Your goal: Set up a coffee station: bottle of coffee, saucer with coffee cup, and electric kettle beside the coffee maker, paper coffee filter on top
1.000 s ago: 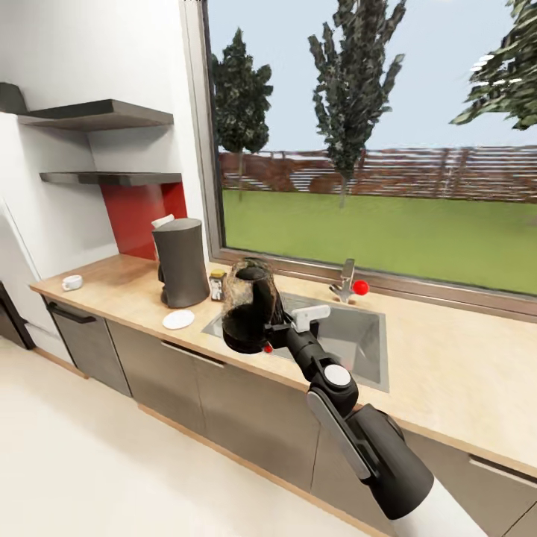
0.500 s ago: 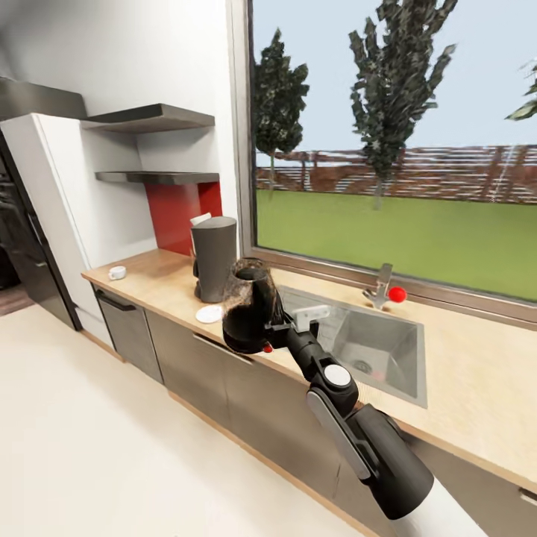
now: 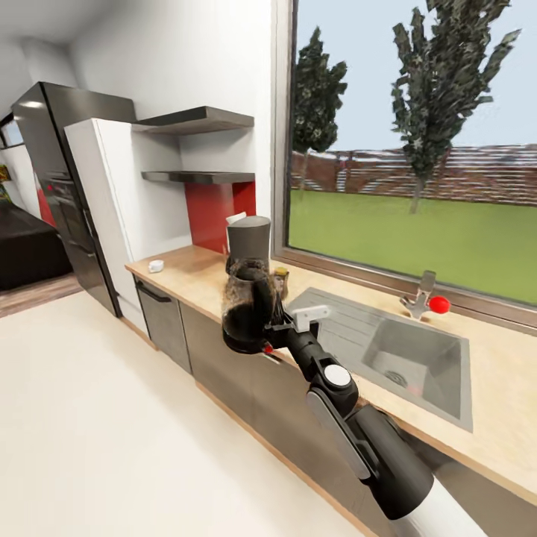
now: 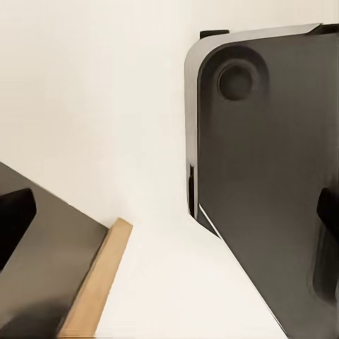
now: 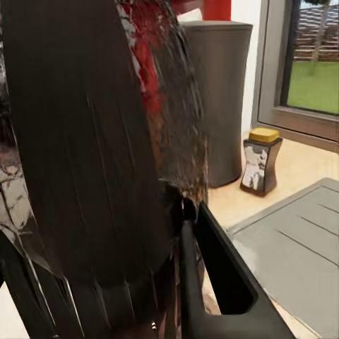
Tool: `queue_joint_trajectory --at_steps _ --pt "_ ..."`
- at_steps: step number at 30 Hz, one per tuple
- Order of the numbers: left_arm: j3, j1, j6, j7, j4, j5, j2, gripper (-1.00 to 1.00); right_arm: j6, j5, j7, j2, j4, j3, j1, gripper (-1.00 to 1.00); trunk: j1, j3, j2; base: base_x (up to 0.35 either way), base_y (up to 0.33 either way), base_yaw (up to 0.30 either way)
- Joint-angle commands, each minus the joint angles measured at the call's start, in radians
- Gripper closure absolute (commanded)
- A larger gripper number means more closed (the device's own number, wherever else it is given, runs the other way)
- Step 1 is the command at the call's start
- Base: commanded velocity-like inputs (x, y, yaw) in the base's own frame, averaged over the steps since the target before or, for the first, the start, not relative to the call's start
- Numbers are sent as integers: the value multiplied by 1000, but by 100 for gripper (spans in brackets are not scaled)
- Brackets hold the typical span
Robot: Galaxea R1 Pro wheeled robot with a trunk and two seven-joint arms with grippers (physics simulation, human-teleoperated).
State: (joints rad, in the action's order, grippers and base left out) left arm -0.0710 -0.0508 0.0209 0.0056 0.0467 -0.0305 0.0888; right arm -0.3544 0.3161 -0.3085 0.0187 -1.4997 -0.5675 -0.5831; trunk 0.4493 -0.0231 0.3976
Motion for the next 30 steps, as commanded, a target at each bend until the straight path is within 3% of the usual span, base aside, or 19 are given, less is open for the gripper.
queue_joint_trajectory --at_steps 1,22,30 --pt "-7 -1 2 1 -1 -3 0 -100 -3 6 -9 0 -2 -2 -1 100 1 -2 2 107 89 278" --pt "-7 -1 3 1 1 -4 -6 -100 -3 6 -9 1 -1 -3 -1 100 1 -2 2 167 263 279" --pt "-8 -1 4 1 1 -29 -6 -100 -3 6 -9 1 -1 -3 -1 100 1 -2 2 271 216 279"
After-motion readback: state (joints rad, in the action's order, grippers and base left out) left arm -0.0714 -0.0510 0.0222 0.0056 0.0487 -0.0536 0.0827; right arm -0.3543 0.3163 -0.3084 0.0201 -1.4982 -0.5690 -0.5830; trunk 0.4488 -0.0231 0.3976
